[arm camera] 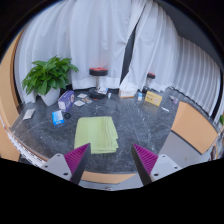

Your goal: Fold towel

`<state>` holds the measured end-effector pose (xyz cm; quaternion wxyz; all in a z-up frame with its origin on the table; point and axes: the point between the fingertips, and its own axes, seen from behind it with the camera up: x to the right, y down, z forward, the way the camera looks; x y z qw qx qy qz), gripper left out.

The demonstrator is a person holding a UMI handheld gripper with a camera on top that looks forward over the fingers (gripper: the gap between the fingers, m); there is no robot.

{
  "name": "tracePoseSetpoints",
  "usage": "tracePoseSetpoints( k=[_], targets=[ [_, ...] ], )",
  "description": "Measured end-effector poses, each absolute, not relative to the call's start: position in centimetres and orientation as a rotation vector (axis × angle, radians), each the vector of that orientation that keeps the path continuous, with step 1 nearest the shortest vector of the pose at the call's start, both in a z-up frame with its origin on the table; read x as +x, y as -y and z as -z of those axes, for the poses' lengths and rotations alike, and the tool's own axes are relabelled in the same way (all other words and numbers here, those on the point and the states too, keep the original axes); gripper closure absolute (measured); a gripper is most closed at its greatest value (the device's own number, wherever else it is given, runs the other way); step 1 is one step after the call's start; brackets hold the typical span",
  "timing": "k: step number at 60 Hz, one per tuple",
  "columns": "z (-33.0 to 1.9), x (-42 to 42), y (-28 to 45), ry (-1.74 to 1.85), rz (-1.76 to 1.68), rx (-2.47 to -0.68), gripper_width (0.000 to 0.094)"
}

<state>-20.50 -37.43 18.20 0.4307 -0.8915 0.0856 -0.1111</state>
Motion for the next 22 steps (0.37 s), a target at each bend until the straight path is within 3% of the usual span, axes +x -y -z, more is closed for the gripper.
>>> tracePoseSetpoints(
  k=[22],
  targets=[
    [-20.9, -23.3, 41.0, -0.207, 0.309, -2.187, 0.0087]
  ],
)
